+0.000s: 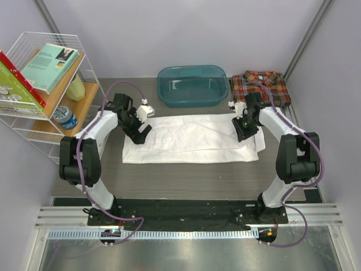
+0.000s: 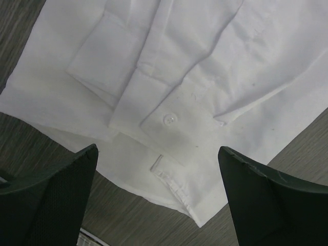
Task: Fold and stack the long sleeve shirts
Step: Fold the shirt
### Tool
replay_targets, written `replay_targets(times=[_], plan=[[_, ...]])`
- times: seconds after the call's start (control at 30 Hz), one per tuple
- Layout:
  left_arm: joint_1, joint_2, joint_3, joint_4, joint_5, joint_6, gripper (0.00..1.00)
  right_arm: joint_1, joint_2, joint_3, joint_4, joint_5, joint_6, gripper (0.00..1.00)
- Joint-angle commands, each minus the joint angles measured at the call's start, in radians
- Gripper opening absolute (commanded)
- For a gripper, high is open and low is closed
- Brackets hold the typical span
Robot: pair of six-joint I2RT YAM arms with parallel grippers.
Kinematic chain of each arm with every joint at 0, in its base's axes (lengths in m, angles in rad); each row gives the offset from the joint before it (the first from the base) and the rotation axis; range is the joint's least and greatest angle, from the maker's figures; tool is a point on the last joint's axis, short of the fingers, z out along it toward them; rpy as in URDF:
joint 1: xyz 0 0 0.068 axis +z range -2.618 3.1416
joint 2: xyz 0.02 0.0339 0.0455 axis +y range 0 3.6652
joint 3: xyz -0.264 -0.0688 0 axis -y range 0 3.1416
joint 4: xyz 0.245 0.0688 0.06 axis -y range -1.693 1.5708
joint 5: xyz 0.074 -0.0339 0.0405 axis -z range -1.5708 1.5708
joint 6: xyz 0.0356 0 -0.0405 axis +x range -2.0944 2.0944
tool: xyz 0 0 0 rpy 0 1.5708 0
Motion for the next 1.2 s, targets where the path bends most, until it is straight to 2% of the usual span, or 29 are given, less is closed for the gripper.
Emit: replay_targets(times=[0.0, 0.03, 0.1, 0.13, 0.23, 0.37, 0.6, 0.67, 0.9, 1.17], plan=[[-0.006, 0.032, 0.047, 0.05, -0.082, -0.124, 1.0, 0.027, -0.051, 0.064, -0.029, -0.076, 0.046, 0.34], [0.002, 0.036, 0.061, 0.03, -0.07, -0.225, 1.0, 0.033, -0.05, 0.07, -0.029, -0.09, 0.052, 0.34], [0.019, 0.026, 0.075, -0.014, -0.012, -0.328, 1.0, 0.051, -0.045, 0.078, -0.012, -0.119, 0.066, 0.34], [0.02, 0.01, 0.065, -0.007, -0.016, -0.431, 1.0, 0.057, -0.036, 0.08, -0.004, -0.124, 0.081, 0.34], [0.022, -0.066, -0.016, 0.034, -0.091, -0.564, 1.0, 0.096, -0.007, 0.081, 0.034, -0.129, 0.09, 0.34], [0.022, -0.157, -0.118, 0.091, -0.137, -0.59, 1.0, 0.12, 0.065, 0.067, 0.111, -0.072, 0.086, 0.33], [0.023, -0.18, -0.118, 0.071, -0.143, -0.596, 1.0, 0.097, 0.14, 0.041, 0.154, 0.025, 0.082, 0.32], [0.025, -0.168, -0.107, 0.07, -0.135, -0.617, 1.0, 0.075, 0.165, 0.021, 0.146, 0.084, 0.089, 0.31], [0.097, -0.112, -0.086, 0.116, -0.062, -0.761, 1.0, -0.063, 0.194, -0.058, 0.114, 0.097, 0.057, 0.28], [0.106, -0.036, -0.104, 0.212, 0.022, -0.849, 1.0, -0.082, 0.143, -0.085, 0.077, 0.069, 0.015, 0.29]])
